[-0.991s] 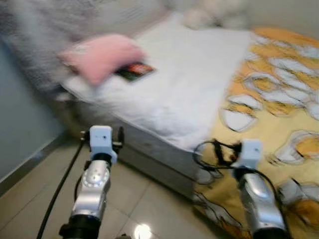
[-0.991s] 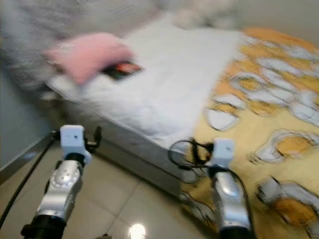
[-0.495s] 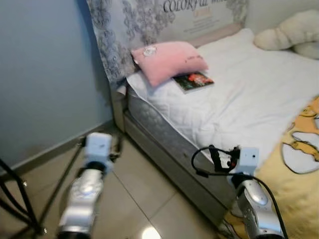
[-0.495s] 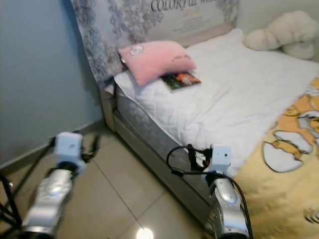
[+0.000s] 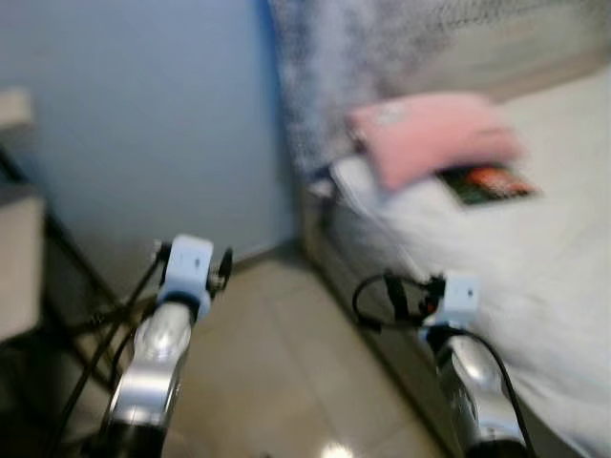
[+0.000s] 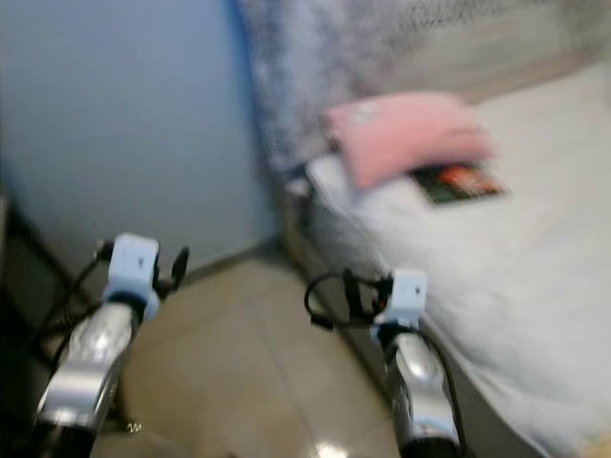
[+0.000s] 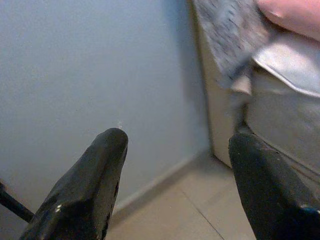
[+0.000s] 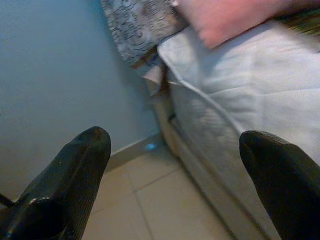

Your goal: Clean up the room

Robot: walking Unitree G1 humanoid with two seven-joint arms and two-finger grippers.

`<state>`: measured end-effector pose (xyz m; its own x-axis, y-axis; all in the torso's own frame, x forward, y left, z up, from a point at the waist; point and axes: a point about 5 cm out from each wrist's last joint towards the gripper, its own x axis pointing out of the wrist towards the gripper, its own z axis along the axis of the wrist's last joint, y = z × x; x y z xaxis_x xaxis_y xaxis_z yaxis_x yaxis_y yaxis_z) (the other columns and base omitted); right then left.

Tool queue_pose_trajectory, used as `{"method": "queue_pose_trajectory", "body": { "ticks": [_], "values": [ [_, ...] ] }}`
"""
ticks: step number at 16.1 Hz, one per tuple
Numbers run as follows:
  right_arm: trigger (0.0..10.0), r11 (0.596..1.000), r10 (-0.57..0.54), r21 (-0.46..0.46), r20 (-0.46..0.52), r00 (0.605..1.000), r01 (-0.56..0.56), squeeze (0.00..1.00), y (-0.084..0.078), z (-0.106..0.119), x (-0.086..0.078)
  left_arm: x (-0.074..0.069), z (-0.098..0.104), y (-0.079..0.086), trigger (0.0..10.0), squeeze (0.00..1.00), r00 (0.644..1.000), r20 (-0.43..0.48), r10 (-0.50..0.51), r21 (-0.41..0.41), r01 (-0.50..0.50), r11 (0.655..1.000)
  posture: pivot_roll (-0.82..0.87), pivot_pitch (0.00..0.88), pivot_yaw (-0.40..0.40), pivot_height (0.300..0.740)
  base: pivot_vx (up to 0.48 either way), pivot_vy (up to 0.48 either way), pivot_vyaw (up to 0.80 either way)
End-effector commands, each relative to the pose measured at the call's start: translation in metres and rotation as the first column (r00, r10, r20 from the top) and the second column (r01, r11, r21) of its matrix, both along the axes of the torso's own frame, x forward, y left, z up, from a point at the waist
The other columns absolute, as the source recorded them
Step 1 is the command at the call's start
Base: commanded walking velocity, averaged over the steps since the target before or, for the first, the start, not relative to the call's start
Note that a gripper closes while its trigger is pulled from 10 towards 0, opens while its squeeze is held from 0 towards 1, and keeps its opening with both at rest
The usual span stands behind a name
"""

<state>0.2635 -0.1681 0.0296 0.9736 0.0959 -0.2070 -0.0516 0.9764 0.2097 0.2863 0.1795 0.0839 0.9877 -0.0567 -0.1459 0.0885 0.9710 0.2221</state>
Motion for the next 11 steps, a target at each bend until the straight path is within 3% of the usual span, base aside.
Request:
{"method": "queue_pose_trajectory", "body": {
  "ticks": [1,6,11],
  "values": [
    [10.0,1.000,-0.023,-0.018,0.000,1.000,0.023,0.00,-0.007,0.000,0.000,0.002,-0.002,-0.003,10.0,0.00,1.000,-0.015,0.005,-0.048,-0.006,0.999,0.07,0.000,0.071,0.740,0.435,0.000,0.59],
    [10.0,0.998,0.007,-0.055,0.016,1.000,-0.006,0.00,-0.013,0.006,0.004,0.006,-0.002,-0.021,10.0,0.00,1.000,0.006,0.022,-0.106,-0.021,0.994,0.05,0.000,0.047,0.740,0.436,0.000,0.58],
    [10.0,0.997,0.027,-0.070,0.018,0.999,-0.026,0.00,-0.013,0.008,0.003,0.015,0.000,-0.005,10.0,0.00,0.999,0.010,0.049,-0.083,-0.048,0.995,0.08,0.000,0.013,0.740,0.436,0.000,0.59]
  ]
}}
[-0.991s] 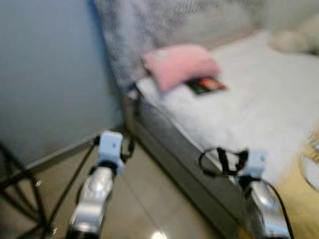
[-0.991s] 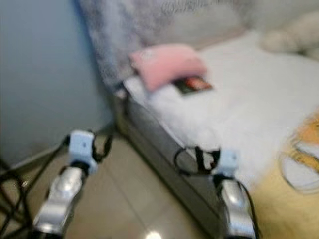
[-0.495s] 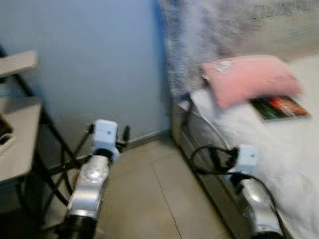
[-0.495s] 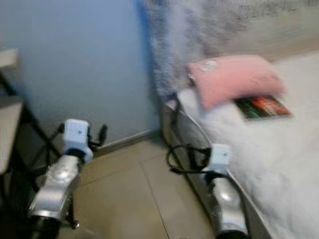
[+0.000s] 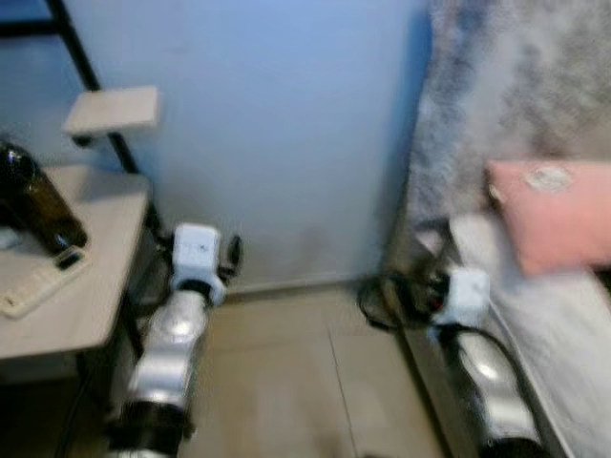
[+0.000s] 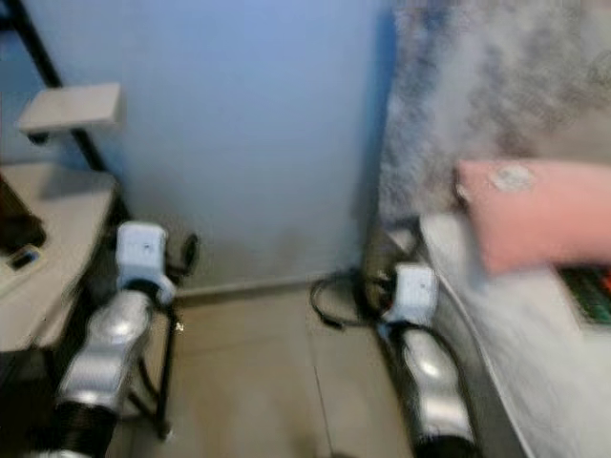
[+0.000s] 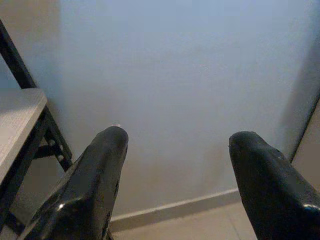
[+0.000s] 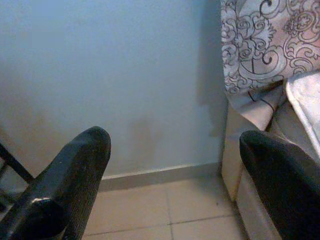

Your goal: Clean up the room

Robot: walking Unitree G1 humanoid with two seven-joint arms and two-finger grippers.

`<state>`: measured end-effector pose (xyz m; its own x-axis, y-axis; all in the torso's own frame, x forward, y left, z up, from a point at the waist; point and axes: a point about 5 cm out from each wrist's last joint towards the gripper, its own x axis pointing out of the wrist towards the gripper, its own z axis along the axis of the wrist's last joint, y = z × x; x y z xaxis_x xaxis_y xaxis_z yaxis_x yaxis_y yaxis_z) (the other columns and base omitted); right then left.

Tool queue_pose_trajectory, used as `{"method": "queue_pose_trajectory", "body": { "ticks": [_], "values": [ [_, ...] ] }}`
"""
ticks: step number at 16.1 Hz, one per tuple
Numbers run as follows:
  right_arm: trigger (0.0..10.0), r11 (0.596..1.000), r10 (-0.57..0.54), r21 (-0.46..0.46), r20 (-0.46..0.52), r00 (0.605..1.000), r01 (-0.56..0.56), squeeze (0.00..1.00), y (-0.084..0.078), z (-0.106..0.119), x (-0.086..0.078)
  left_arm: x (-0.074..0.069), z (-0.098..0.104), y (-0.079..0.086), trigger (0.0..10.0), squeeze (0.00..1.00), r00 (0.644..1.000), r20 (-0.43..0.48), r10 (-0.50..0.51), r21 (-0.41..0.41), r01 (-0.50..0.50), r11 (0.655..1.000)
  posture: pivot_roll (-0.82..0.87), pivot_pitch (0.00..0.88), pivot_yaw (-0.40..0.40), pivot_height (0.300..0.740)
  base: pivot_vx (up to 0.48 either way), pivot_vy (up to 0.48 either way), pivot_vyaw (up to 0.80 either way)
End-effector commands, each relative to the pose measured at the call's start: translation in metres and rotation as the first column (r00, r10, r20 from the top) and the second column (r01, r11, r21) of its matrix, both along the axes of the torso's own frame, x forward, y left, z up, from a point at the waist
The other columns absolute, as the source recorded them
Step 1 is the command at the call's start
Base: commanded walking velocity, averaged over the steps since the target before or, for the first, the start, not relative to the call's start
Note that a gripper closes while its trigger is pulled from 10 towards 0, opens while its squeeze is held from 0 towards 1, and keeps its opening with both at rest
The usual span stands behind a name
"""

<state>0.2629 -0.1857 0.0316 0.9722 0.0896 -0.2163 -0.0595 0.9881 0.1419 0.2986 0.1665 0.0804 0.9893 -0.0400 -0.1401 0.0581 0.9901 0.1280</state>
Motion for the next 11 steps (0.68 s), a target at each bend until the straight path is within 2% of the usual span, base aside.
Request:
{"method": "queue_pose_trajectory", "body": {
  "ticks": [1,3,4,5,6,7,8,9,11],
  "values": [
    [10.0,1.000,0.017,-0.007,0.012,1.000,-0.017,0.00,0.004,0.003,0.003,0.003,0.003,0.011,10.0,0.00,1.000,0.009,0.019,0.016,-0.019,1.000,0.08,0.000,0.009,0.740,0.435,0.000,0.58],
    [10.0,0.999,0.001,-0.032,0.009,1.000,-0.001,0.00,0.002,0.002,0.001,0.002,0.001,0.013,10.0,0.00,1.000,0.002,-0.004,0.013,0.004,1.000,0.08,0.000,0.006,0.740,0.437,0.000,0.58],
    [10.0,0.999,-0.012,-0.031,0.010,1.000,0.012,0.00,0.001,0.002,-0.002,0.003,0.002,0.017,10.0,0.00,1.000,0.009,0.009,-0.008,-0.009,1.000,0.09,0.000,-0.003,0.740,0.435,0.000,0.00],
    [10.0,0.998,-0.003,-0.058,0.025,1.000,0.004,0.00,0.001,0.005,-0.009,0.000,0.005,0.019,10.0,0.00,0.999,0.038,0.036,-0.034,-0.034,0.999,0.09,0.000,-0.013,0.740,0.000,0.000,0.00],
    [10.0,0.997,0.003,-0.073,0.044,0.999,0.000,0.00,-0.005,0.012,-0.026,-0.014,0.007,0.013,10.0,0.00,0.999,0.050,0.005,-0.007,-0.005,1.000,0.09,0.000,-0.025,0.740,0.000,0.000,0.00],
    [10.0,0.998,0.001,-0.062,0.046,0.999,0.002,0.00,-0.012,0.017,-0.044,-0.032,0.005,0.005,10.0,0.00,0.998,0.037,-0.041,-0.012,0.041,0.999,0.09,0.000,-0.026,0.740,0.000,0.000,0.00],
    [10.0,0.998,-0.012,-0.067,0.025,1.000,0.014,0.00,-0.024,0.015,-0.062,-0.055,0.006,-0.007,10.0,0.00,0.994,0.031,-0.106,-0.087,0.108,0.990,0.09,0.000,-0.030,0.740,0.000,0.000,0.00],
    [10.0,0.998,-0.031,-0.054,0.016,0.999,0.032,0.00,-0.029,0.015,-0.069,-0.064,0.014,-0.012,10.0,0.00,0.987,0.053,-0.151,-0.090,0.156,0.984,0.10,0.000,-0.037,0.740,0.000,0.000,0.00],
    [10.0,0.998,-0.017,-0.063,0.003,1.000,0.017,0.00,-0.026,0.015,-0.072,-0.064,0.024,-0.009,10.0,0.00,0.989,0.070,-0.127,-0.128,0.136,0.982,0.10,0.000,-0.033,0.740,0.000,0.000,0.00]
  ]
}}
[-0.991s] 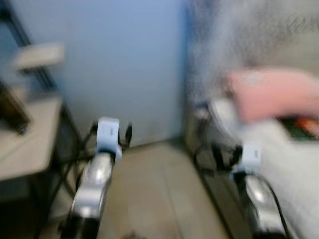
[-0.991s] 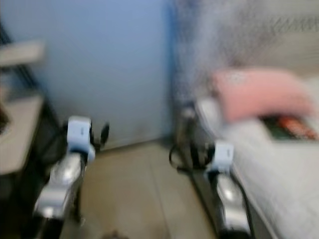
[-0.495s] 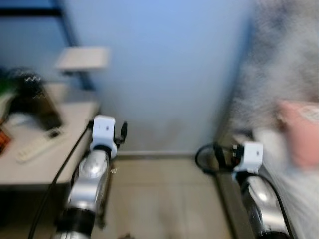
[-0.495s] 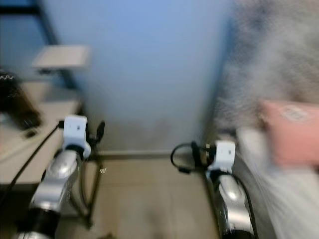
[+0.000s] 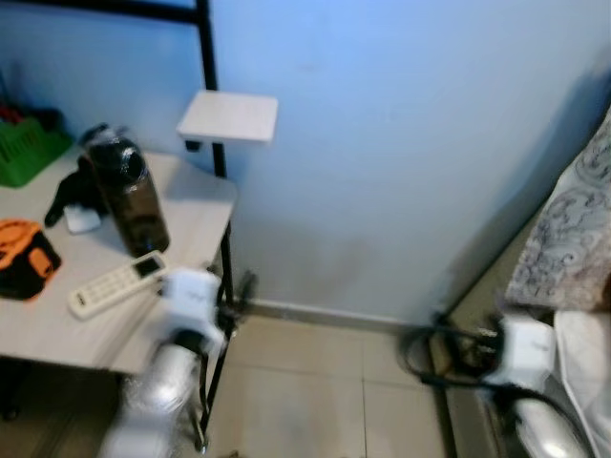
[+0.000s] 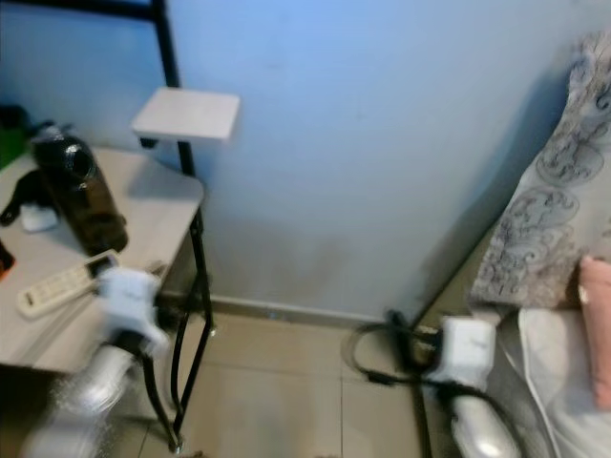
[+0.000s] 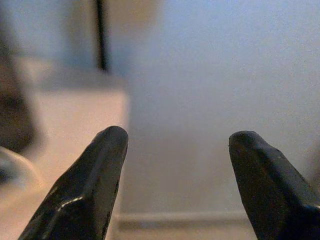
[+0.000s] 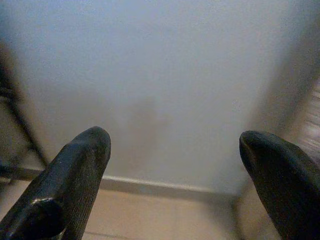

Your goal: Clean up the room

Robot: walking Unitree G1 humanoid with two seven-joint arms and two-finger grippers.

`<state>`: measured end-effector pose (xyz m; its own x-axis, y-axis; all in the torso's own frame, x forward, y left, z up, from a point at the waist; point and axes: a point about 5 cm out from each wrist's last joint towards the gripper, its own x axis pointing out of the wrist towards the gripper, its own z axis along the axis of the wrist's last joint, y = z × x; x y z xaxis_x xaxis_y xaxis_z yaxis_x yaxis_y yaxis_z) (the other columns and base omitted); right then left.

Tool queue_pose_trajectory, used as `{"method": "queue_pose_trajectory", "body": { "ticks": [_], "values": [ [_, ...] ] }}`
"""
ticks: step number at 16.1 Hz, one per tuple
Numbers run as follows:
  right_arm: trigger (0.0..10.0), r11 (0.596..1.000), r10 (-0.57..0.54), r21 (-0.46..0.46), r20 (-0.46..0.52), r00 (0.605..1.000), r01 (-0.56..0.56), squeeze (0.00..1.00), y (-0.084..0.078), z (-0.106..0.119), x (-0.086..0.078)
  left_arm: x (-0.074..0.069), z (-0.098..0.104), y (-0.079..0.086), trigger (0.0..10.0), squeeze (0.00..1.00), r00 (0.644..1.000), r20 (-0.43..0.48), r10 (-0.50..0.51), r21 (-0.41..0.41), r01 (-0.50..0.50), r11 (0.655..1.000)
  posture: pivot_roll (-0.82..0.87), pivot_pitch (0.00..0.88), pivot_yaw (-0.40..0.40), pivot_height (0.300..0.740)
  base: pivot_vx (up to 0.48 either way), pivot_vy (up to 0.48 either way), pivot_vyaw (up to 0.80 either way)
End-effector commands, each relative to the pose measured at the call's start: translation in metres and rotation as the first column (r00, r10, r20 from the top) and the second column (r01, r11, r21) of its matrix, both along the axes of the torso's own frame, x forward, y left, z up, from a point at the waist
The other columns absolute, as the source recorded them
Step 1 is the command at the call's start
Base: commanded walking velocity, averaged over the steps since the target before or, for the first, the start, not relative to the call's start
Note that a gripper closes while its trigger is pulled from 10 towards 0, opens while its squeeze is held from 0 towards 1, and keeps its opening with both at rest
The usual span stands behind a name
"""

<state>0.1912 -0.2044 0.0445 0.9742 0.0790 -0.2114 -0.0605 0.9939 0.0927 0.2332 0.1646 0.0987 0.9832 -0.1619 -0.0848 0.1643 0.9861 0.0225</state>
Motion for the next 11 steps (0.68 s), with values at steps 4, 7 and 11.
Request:
{"method": "queue_pose_trajectory", "body": {
  "ticks": [4,7,11],
  "values": [
    [10.0,1.000,-0.005,-0.016,-0.010,1.000,0.004,0.00,-0.0056,0.0004,-0.0005,0.0022,0.0062,-0.0079,10.0,0.00,1.000,0.011,-0.018,-0.041,0.018,0.999,0.10,0.000,-0.029,0.740,0.000,0.000,0.00],
    [10.0,1.000,-0.005,-0.016,-0.010,1.000,0.004,0.00,-0.0056,0.0004,-0.0005,0.0022,0.0062,-0.0079,10.0,0.00,1.000,0.011,-0.018,-0.041,0.018,0.999,0.10,0.000,-0.029,0.740,0.000,0.000,0.00],
    [10.0,1.000,-0.005,-0.016,-0.010,1.000,0.004,0.00,-0.0056,0.0004,-0.0005,0.0022,0.0062,-0.0079,10.0,0.00,1.000,0.011,-0.018,-0.041,0.018,0.999,0.10,0.000,-0.029,0.740,0.000,0.000,0.00]
  ]
}}
